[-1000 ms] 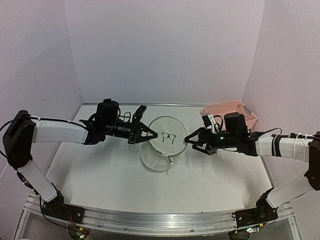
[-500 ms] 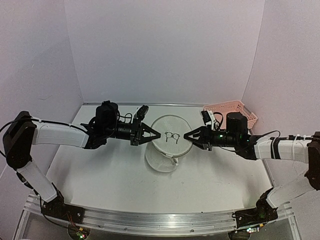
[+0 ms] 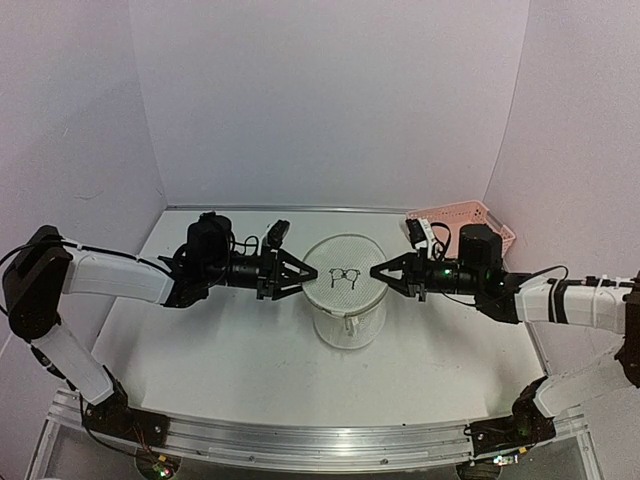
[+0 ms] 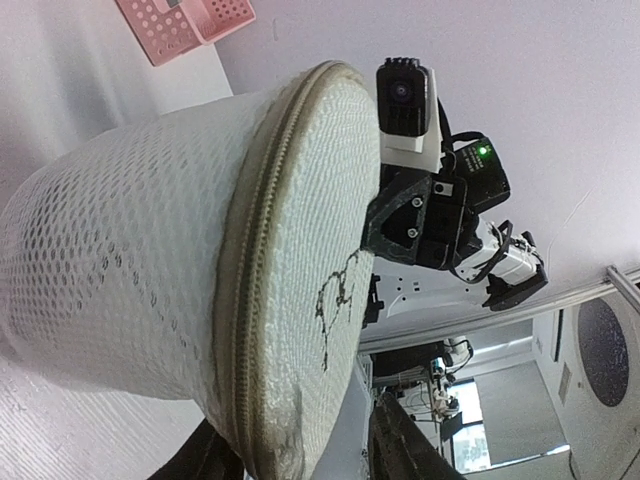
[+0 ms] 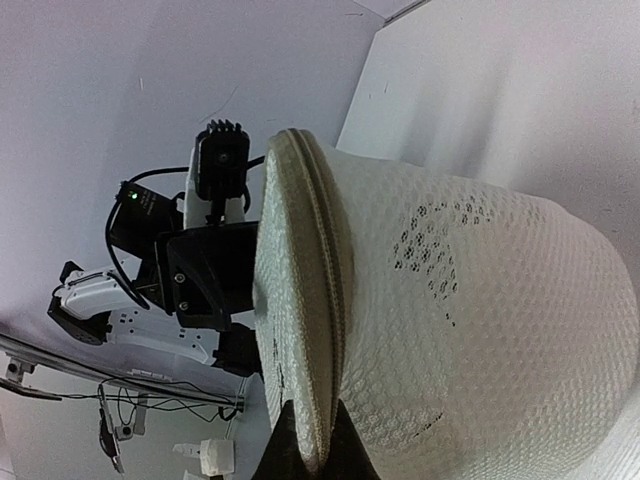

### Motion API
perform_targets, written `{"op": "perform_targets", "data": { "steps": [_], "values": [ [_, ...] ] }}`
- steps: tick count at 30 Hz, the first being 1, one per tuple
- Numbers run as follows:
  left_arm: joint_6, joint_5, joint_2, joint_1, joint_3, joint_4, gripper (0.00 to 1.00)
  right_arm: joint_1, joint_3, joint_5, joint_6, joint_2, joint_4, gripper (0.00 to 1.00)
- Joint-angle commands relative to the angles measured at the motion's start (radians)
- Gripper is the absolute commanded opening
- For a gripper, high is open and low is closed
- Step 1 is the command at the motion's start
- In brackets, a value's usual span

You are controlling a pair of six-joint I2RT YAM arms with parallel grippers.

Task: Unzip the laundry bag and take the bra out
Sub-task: Pass from the left arm to the right, then pass from the right arm to the left

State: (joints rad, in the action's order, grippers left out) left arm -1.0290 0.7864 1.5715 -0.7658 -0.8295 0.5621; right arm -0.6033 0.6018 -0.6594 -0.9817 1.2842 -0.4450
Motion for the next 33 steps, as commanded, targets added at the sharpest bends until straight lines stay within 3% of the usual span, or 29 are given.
{"op": "perform_targets", "data": {
  "steps": [1,12,17,28,33],
  "values": [
    [-0.008,0.002,-0.044,-0.004,0.018,0.066,0.45,-0.012,0.033,-0.048,0.01,-0.042,-0.062,0.0],
    [0.027,0.07,-0.052,-0.004,0.049,0.066,0.57,-0.044,0.096,-0.203,0.115,-0.007,0.011,0.0],
    [0.039,0.098,-0.056,-0.004,0.057,0.065,0.56,-0.048,0.117,-0.208,0.169,-0.016,0.09,0.0],
    [0.062,0.134,-0.091,-0.004,0.059,0.067,0.02,-0.049,0.139,-0.146,0.206,0.032,0.152,0.0],
    [0.053,0.093,-0.104,-0.003,0.07,0.066,0.0,-0.054,0.144,-0.099,0.224,0.04,0.175,0.0]
  ]
}}
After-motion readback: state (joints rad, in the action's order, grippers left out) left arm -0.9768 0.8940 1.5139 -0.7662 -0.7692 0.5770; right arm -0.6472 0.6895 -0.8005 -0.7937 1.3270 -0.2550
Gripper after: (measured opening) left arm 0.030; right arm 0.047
